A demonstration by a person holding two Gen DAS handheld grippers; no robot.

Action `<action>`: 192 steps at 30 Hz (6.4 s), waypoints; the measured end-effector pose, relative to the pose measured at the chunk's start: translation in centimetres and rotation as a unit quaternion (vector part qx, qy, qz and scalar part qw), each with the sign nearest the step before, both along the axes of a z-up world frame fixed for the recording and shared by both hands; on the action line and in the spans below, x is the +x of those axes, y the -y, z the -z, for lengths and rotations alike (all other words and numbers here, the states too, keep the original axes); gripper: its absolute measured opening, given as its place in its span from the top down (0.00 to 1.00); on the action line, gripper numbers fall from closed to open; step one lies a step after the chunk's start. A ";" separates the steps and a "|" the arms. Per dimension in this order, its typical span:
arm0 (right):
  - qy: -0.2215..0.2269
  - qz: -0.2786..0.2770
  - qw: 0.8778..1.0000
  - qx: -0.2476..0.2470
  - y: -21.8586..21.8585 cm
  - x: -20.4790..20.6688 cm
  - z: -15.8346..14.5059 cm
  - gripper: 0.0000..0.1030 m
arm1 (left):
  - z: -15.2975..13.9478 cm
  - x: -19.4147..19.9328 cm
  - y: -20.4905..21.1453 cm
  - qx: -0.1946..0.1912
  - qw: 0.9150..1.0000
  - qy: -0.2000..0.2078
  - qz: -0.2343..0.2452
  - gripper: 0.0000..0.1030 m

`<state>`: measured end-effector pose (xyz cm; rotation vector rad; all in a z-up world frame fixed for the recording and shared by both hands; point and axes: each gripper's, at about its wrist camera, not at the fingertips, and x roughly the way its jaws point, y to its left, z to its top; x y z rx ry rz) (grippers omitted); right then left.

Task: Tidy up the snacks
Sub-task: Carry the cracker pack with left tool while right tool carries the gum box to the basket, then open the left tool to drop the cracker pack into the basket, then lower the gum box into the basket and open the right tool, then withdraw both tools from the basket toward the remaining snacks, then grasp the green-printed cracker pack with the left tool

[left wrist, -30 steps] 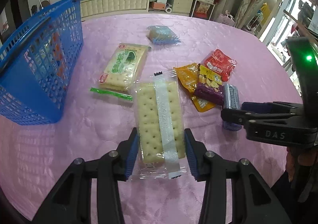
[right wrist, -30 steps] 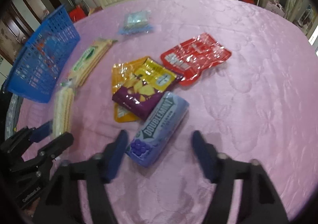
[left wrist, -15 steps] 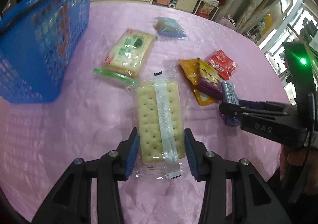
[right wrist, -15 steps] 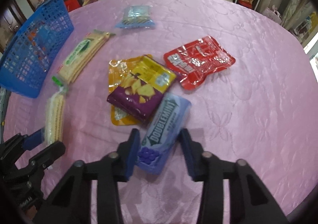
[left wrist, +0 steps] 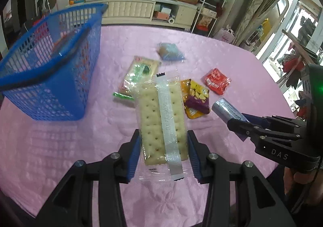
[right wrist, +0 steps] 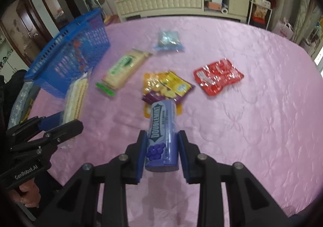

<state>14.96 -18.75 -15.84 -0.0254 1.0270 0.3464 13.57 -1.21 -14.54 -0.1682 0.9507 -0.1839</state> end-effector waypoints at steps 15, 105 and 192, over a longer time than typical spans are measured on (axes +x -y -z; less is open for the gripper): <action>0.082 -0.050 0.994 0.055 -4.2 -2.1 -7.6 0.66 | -8.1 -2.2 -3.9 0.003 0.997 0.079 -0.001 0.60; -0.011 -0.200 0.979 0.024 -29.9 8.2 -5.1 0.26 | -7.3 -0.5 -27.1 0.017 0.981 0.039 -0.188 0.24; 0.032 0.019 0.999 0.020 4.4 12.6 3.3 0.17 | 5.2 18.1 1.5 0.114 0.988 -0.084 0.055 0.49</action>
